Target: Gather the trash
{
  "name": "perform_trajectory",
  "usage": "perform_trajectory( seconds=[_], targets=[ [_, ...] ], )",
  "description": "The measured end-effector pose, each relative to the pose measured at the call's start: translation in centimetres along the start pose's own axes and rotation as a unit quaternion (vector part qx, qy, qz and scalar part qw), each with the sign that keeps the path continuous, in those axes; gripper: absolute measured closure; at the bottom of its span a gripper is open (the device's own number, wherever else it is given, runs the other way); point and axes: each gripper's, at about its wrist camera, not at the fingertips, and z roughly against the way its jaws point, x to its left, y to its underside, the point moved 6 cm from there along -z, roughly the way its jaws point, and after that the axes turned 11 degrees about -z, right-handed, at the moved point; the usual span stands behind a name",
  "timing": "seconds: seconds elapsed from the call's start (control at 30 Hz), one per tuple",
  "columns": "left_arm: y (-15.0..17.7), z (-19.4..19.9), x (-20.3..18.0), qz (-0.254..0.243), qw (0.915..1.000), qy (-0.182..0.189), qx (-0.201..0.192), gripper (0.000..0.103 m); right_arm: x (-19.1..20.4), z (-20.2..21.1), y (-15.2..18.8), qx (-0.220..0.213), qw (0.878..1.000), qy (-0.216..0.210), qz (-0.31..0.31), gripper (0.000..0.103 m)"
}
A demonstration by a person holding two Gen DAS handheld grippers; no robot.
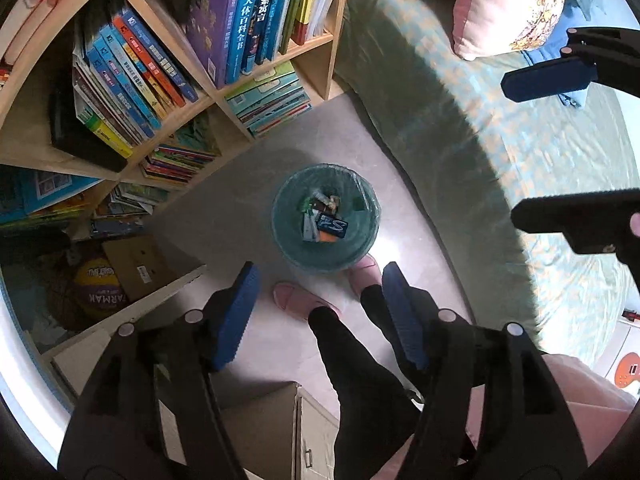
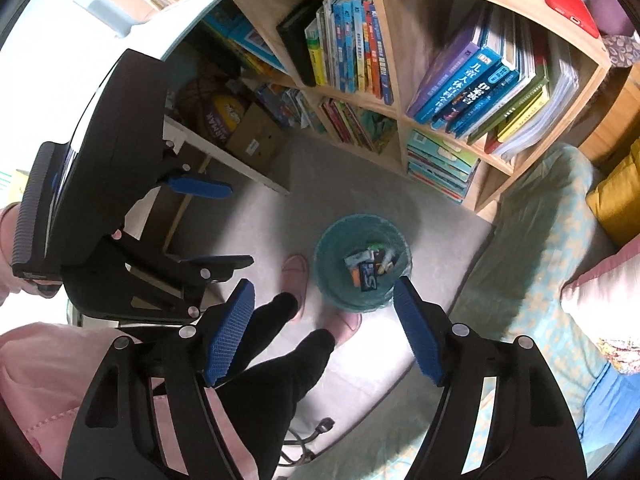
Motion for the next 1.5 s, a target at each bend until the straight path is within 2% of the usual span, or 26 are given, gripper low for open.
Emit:
perform_trajectory(
  seconds=[0.33,0.5,0.57,0.67,1.0,1.17,1.5],
  targets=[
    [0.0,0.1,-0.1,-0.003,1.0000,-0.004,-0.002,0.040,0.1,-0.1,0.7,0.005,1.000,0.001,0.002,0.028],
    [-0.1,1.2,-0.6,-0.009,0.9996,-0.017,-0.022,0.024,-0.1,0.0,1.1,0.005,1.000,0.007,-0.003,0.016],
    [-0.2,1.7,-0.8,-0.009,0.9991,-0.025,-0.032,0.015,-0.2,0.1,1.2,0.005,1.000,0.015,-0.001,0.014],
    [0.0,2.6,-0.9,-0.002,0.9986,-0.032,-0.041,0.009,-0.3,0.3,1.2,0.004,1.000,0.027,-0.001,0.014],
    [1.3,3.9,-0.3,0.040,0.9968,-0.042,-0.054,0.008,0.3,0.6,0.9,0.007,1.000,0.025,0.013,0.014],
    [2.4,4.7,0.4,0.067,0.9947,-0.047,-0.062,0.008,1.0,0.5,0.4,0.009,0.998,0.047,0.031,0.012],
    [4.7,7.0,2.6,0.144,0.9836,-0.066,-0.085,0.008,3.6,1.1,-1.7,-0.003,0.996,0.034,0.081,0.012]
  ],
)
